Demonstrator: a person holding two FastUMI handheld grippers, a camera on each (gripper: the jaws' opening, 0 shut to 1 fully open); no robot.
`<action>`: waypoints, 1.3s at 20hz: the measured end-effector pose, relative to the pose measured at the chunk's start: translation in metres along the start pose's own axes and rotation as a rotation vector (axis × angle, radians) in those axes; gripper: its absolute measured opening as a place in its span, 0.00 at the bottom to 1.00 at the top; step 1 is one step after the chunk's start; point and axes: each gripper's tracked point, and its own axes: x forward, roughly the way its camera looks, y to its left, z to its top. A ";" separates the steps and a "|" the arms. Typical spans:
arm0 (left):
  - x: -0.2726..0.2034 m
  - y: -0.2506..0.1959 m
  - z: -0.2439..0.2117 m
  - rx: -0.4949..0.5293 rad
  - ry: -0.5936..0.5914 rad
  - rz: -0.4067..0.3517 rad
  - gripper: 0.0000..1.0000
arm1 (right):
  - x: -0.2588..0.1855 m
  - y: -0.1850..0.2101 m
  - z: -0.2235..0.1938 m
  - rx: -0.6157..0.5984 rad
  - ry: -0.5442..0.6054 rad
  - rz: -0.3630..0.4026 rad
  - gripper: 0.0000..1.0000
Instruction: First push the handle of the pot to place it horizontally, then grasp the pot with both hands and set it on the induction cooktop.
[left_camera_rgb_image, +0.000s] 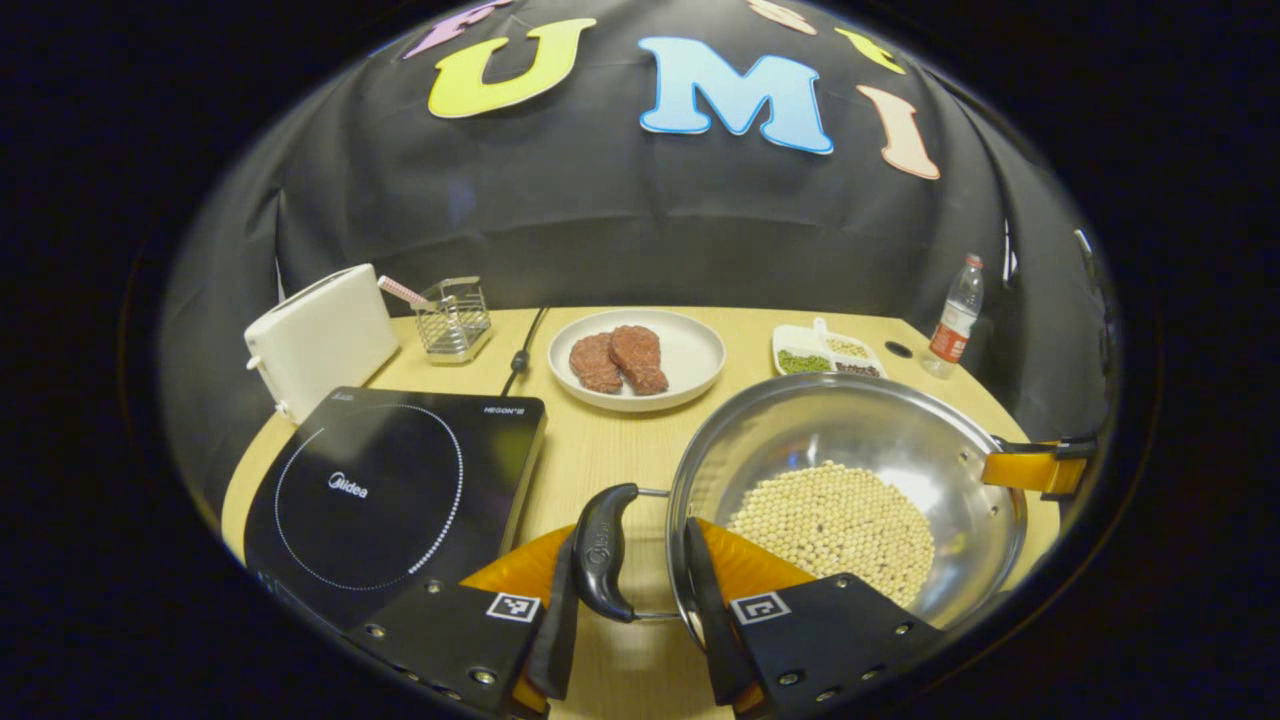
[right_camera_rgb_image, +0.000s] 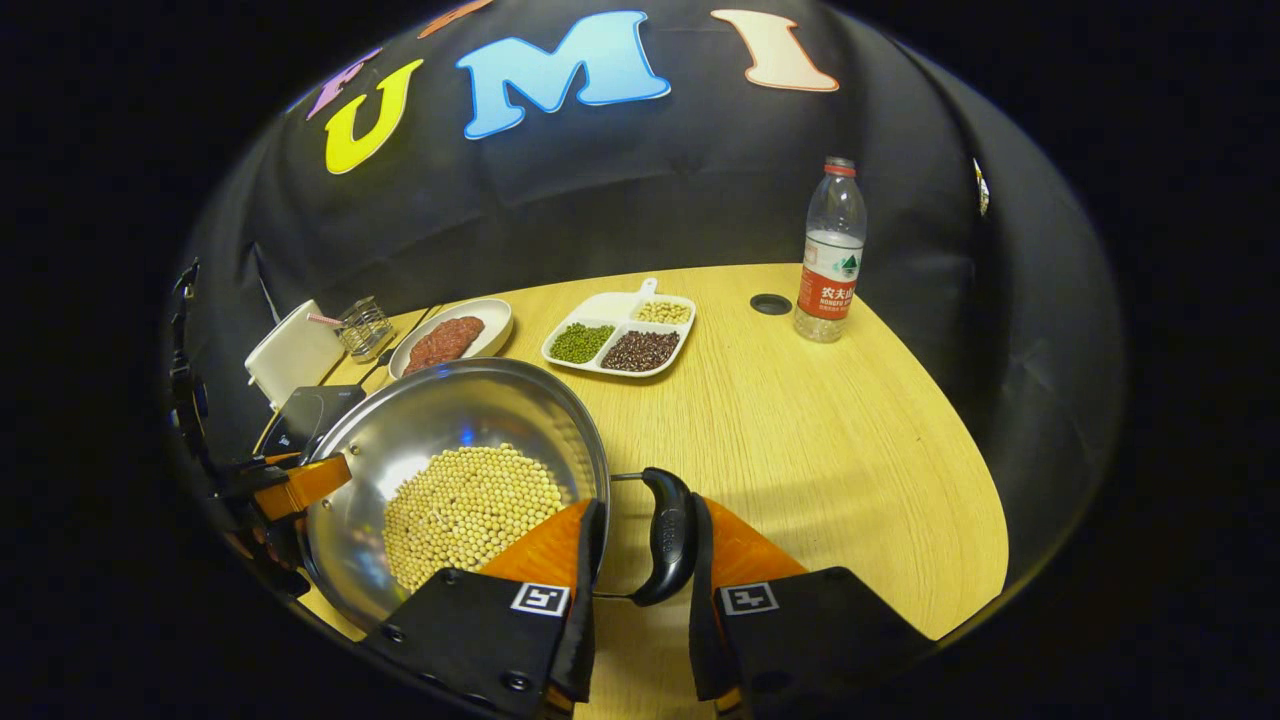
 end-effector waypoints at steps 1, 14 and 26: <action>-0.003 0.001 0.004 -0.001 -0.005 -0.001 0.54 | -0.004 0.002 0.001 0.000 -0.002 0.000 0.40; -0.025 0.053 0.035 0.024 -0.049 -0.050 0.54 | -0.035 0.057 0.014 0.044 -0.045 -0.043 0.40; -0.046 0.147 0.041 -0.002 -0.066 -0.027 0.53 | -0.038 0.143 0.022 0.029 -0.057 -0.020 0.40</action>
